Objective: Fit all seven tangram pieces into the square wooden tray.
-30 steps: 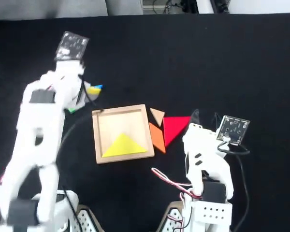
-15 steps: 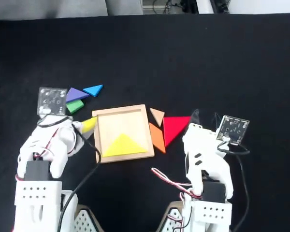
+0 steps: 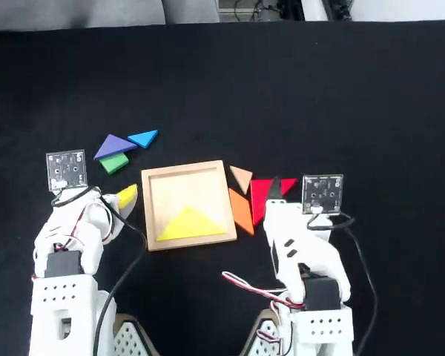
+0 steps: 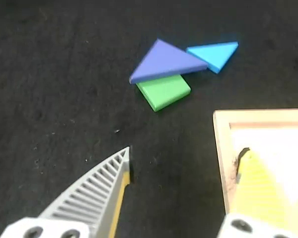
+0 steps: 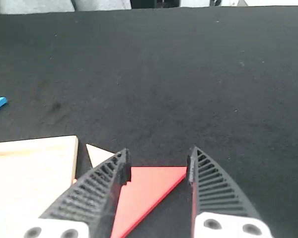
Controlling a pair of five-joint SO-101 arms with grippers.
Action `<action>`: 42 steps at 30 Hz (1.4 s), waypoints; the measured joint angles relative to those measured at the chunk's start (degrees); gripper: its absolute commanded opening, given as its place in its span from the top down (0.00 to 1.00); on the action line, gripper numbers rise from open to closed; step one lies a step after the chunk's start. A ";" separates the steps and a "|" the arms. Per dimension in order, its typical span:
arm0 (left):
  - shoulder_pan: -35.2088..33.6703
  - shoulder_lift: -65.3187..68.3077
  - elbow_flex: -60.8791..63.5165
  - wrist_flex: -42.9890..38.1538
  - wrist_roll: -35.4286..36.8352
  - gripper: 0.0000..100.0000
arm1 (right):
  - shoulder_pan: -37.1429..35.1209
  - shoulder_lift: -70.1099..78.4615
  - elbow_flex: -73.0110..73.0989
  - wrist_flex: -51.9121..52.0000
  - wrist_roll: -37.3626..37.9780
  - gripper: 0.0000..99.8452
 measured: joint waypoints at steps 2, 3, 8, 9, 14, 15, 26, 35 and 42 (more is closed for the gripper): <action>0.00 0.00 0.09 -0.53 0.00 0.66 | 0.00 0.00 0.00 0.44 0.00 0.80; 0.00 0.00 0.09 -0.70 0.00 0.66 | 0.00 0.00 0.00 0.53 0.00 0.80; 0.00 0.00 0.09 -0.88 0.00 0.66 | 0.00 0.00 0.00 1.49 0.00 0.80; 0.00 0.00 0.09 -0.88 0.00 0.66 | 0.00 0.00 0.00 1.58 0.26 0.80; 0.53 -0.09 0.88 -0.97 0.00 0.66 | 0.09 0.00 0.00 1.58 7.82 0.81; 1.05 0.00 1.41 -0.97 0.00 0.66 | 0.00 0.00 0.00 1.58 8.53 0.81; 4.31 0.00 1.58 -0.09 0.00 0.66 | -2.90 0.00 -6.95 9.85 9.93 0.81; 4.31 0.00 1.58 -0.09 0.00 0.66 | -2.90 11.96 -20.75 10.37 9.93 0.81; 4.31 0.00 1.58 -0.09 0.00 0.66 | -2.90 40.26 -37.80 10.37 9.93 0.81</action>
